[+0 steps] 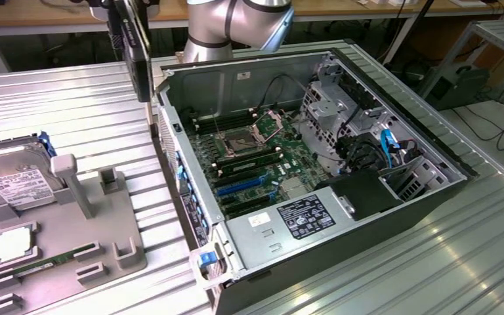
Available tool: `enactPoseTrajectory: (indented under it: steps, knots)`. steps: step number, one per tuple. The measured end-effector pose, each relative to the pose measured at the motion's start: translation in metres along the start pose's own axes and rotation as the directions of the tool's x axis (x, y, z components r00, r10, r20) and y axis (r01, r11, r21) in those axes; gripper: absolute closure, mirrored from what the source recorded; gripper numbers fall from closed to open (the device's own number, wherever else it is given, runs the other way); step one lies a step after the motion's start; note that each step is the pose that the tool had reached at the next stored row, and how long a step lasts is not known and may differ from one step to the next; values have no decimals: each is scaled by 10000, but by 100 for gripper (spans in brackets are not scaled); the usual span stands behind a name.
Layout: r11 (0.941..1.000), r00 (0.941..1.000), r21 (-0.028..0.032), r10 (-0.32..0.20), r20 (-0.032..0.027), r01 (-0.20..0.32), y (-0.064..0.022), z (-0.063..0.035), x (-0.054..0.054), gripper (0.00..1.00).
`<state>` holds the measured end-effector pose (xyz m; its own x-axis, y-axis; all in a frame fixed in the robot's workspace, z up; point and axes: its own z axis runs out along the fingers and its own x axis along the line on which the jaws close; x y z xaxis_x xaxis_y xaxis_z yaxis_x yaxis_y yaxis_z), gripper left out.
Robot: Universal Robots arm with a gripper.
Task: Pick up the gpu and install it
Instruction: 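Pick up the gpu and move the gpu toward the slot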
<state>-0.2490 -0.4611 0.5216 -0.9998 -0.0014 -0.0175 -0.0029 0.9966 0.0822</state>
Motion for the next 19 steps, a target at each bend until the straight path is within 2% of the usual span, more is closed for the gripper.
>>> enactPoseTrajectory:
  steps: [19]
  knots:
    - [10000, 10000, -1, 0, -1, 0, -1, 7, -374, 73]
